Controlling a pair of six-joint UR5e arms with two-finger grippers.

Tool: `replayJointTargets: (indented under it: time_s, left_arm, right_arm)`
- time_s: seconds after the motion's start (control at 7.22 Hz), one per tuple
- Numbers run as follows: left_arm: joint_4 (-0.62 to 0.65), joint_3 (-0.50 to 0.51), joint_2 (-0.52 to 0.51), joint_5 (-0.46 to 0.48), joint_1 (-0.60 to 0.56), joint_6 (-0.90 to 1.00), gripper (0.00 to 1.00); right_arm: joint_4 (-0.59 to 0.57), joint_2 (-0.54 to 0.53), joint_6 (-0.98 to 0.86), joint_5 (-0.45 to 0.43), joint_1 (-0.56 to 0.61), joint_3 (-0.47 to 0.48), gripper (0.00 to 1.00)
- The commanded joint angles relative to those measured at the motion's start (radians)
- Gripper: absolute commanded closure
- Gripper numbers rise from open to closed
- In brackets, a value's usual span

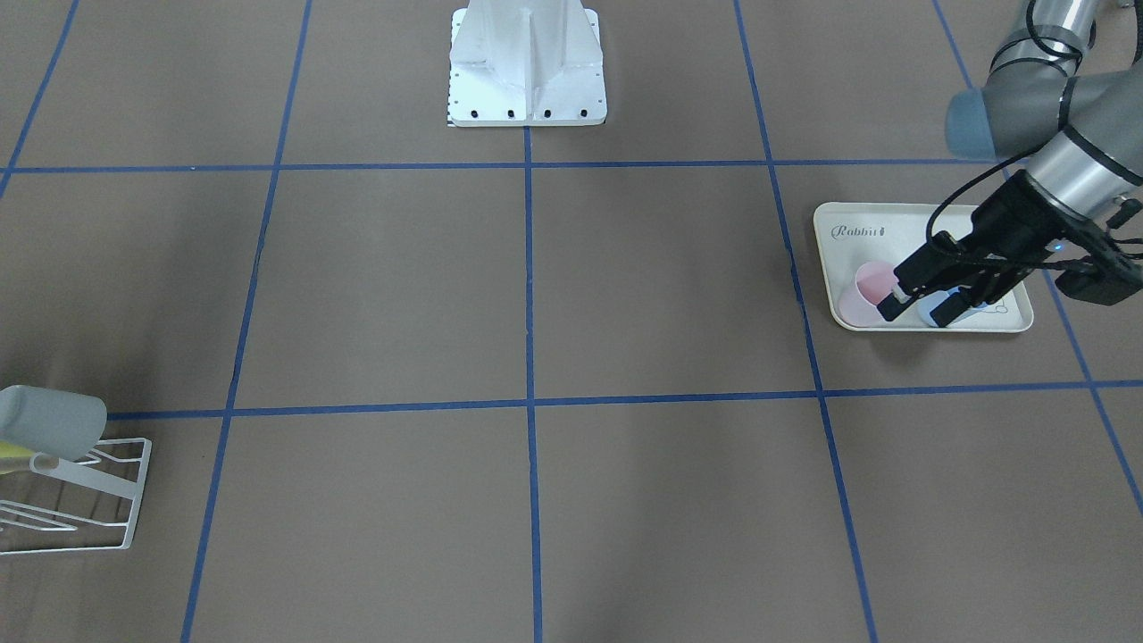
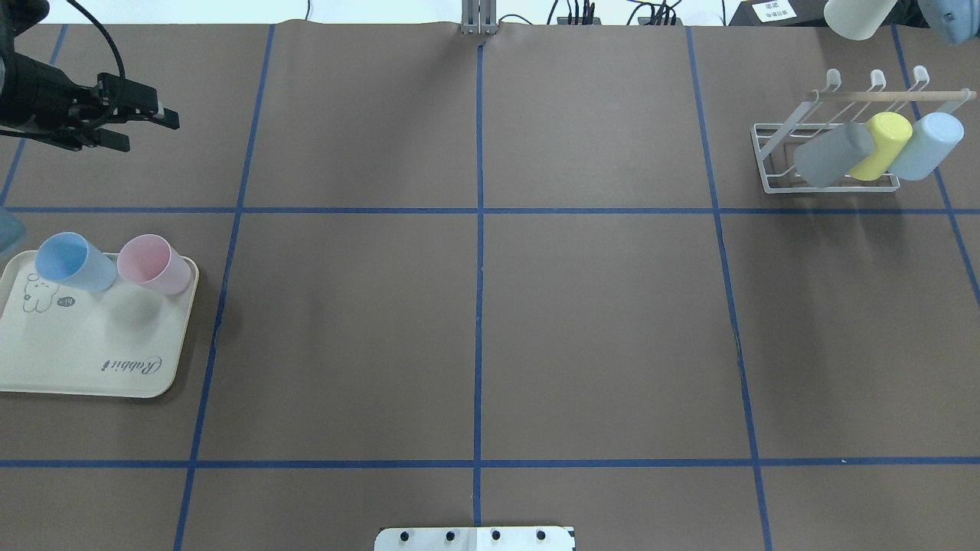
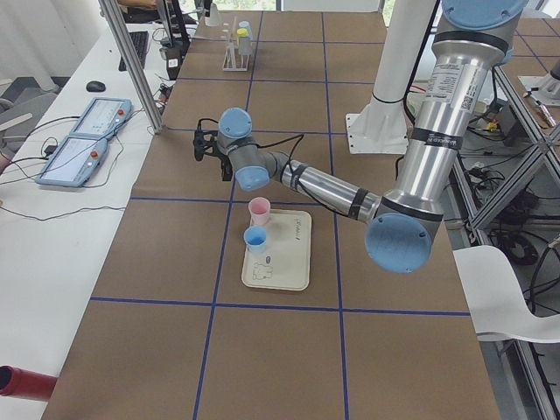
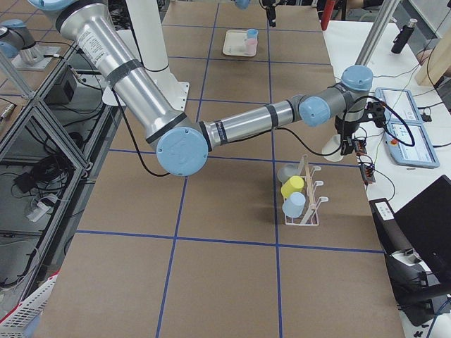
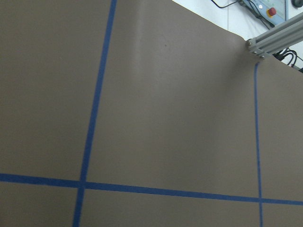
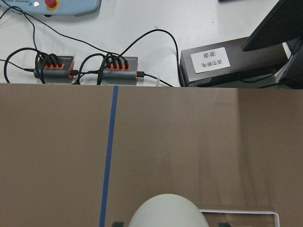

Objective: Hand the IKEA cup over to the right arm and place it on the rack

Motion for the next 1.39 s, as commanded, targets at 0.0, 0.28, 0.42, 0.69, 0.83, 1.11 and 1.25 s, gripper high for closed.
replayJointTargets:
  time_s: [0.0,0.28,0.42,0.69,0.83,1.11,1.25]
  left_arm:
    - [0.075,-0.005,0.008,0.001,-0.028,0.125,0.00]
    - [0.075,-0.005,0.008,0.003,-0.028,0.125,0.00]
    - [0.075,-0.005,0.009,0.003,-0.028,0.125,0.00]
    - [0.073,-0.005,0.017,0.004,-0.028,0.125,0.00]
    - [0.073,-0.005,0.019,0.004,-0.028,0.127,0.00]
    - [0.073,-0.005,0.019,0.004,-0.028,0.125,0.00]
    - [0.073,-0.002,0.022,0.006,-0.030,0.128,0.00]
  right_arm:
    - [0.003,0.002,-0.003,0.007,-0.032,-0.031,0.85]
    - [0.006,-0.004,-0.006,-0.015,-0.049,-0.048,0.85]
    - [0.006,-0.002,-0.007,-0.021,-0.052,-0.057,0.85]
    - [0.006,-0.008,-0.007,-0.056,-0.070,-0.064,0.85]
    - [0.006,-0.011,-0.009,-0.059,-0.071,-0.065,0.85]
    - [0.004,-0.034,-0.052,-0.059,-0.072,-0.067,0.85]
    - [0.004,-0.039,-0.052,-0.059,-0.072,-0.067,0.85]
